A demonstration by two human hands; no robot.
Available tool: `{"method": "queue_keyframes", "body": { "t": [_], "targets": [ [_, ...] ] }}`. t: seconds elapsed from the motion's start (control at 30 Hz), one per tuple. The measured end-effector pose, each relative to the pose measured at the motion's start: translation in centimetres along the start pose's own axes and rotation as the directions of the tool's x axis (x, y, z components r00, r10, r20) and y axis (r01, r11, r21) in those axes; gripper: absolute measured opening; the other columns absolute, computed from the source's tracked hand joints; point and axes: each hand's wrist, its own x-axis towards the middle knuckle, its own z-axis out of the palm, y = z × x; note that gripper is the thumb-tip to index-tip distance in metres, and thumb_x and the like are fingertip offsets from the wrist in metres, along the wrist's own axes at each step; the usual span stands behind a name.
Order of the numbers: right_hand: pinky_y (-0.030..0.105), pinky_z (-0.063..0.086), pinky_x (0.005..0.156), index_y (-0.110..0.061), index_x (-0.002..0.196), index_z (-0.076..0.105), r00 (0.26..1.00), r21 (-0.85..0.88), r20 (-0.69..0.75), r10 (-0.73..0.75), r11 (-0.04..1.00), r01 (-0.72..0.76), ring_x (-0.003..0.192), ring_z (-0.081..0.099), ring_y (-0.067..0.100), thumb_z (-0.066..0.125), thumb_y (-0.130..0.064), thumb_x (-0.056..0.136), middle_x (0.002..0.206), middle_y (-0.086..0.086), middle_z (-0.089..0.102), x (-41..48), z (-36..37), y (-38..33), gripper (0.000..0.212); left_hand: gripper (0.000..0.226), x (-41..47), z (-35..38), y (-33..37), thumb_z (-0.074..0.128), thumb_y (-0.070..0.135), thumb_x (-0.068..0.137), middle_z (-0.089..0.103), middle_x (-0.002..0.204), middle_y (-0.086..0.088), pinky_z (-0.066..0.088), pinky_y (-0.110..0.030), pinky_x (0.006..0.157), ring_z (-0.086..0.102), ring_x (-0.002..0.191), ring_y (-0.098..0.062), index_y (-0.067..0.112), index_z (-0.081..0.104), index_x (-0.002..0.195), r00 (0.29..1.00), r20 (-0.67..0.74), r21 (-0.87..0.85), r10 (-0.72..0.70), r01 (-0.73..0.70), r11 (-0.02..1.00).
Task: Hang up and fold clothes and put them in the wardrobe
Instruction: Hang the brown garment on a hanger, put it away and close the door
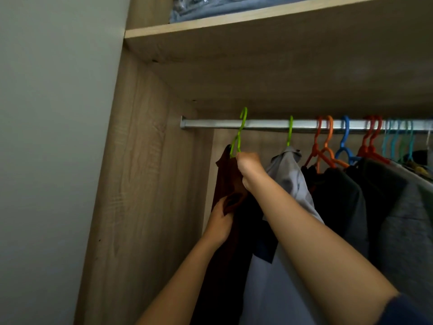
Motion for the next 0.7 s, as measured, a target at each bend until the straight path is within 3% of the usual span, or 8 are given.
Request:
{"method": "queue_keyframes", "body": {
  "t": [0.1,0.17,0.3,0.37,0.47,0.6,0.7],
  "targets": [
    [0.024,0.029,0.045,-0.011,0.069,0.042,1.0,-0.03,0.005,0.019,0.999,-0.019,0.054,0.038,0.014,0.041,-0.014,0.098,0.065,0.003,0.04,0.9,-0.2,0.7,0.029,0.036,-0.2,-0.1,-0.5,0.044,0.012,0.098,0.055,0.13,-0.006,0.041,-0.033,0.105,0.054,0.118,-0.017,0.016,0.045,0.134,0.999,0.004,0.03,-0.043,0.043,0.999],
    [0.025,0.027,0.045,-0.012,0.067,0.04,0.999,-0.077,-0.017,0.03,0.997,-0.032,0.053,0.036,0.015,0.042,-0.015,0.097,0.064,0.004,0.04,1.1,-0.1,1.4,0.031,0.037,-0.8,0.0,-0.8,0.045,0.015,0.098,0.056,0.13,-0.006,0.04,-0.037,0.107,0.054,0.118,-0.017,0.015,0.046,0.135,0.998,-0.005,0.047,-0.067,0.067,0.997],
    [0.027,0.033,0.051,-0.007,0.092,0.052,1.0,-0.16,-0.005,-0.013,0.987,0.012,0.064,0.047,0.02,0.045,-0.022,0.097,0.068,0.005,0.045,0.3,-0.3,1.6,0.017,0.038,-2.3,0.2,-1.1,0.047,0.022,0.098,0.058,0.128,-0.003,0.041,-0.04,0.106,0.056,0.116,-0.014,0.018,0.046,0.135,0.995,0.003,0.027,-0.095,0.095,0.995],
    [0.027,0.04,0.058,-0.005,0.104,0.056,0.999,-0.186,0.008,-0.033,0.982,0.033,0.074,0.055,0.023,0.048,-0.017,0.095,0.075,0.007,0.053,-0.3,-0.7,1.5,0.018,0.042,-2.9,0.3,-0.8,0.05,0.035,0.095,0.061,0.125,-0.002,0.043,-0.041,0.104,0.058,0.115,-0.015,0.021,0.048,0.134,0.994,0.013,0.01,-0.104,0.104,0.994],
    [0.035,0.05,0.072,-0.006,0.107,0.055,0.997,-0.231,0.018,-0.081,0.969,0.083,0.083,0.061,0.027,0.054,-0.011,0.09,0.089,0.01,0.061,-2.3,-1.0,1.4,0.018,0.047,-4.2,0.4,-0.4,0.051,0.044,0.089,0.064,0.121,0.0,0.045,-0.04,0.102,0.06,0.112,-0.015,0.024,0.051,0.131,0.993,0.013,-0.012,-0.12,0.121,0.993],
    [0.036,0.05,0.081,-0.009,0.122,0.048,0.974,-0.422,0.008,-0.226,0.883,0.208,0.102,0.058,0.03,0.054,-0.013,0.085,0.114,0.01,0.058,-6.1,-1.6,2.1,0.038,0.036,-7.3,0.3,0.7,0.048,0.033,0.098,0.063,0.12,-0.002,0.046,-0.038,0.1,0.06,0.11,-0.014,0.019,0.05,0.131,0.984,-0.008,-0.047,-0.177,0.176,0.983],
    [0.036,0.048,0.087,-0.008,0.132,0.043,0.954,-0.518,0.038,-0.299,0.81,0.274,0.112,0.053,0.03,0.053,-0.009,0.084,0.124,0.013,0.052,-9.4,-2.3,3.0,0.049,0.041,-10.3,0.0,1.2,0.048,0.04,0.096,0.063,0.122,0.001,0.044,-0.042,0.103,0.059,0.113,-0.013,0.022,0.05,0.133,0.979,0.006,-0.057,-0.205,0.205,0.977]
  ]
}}
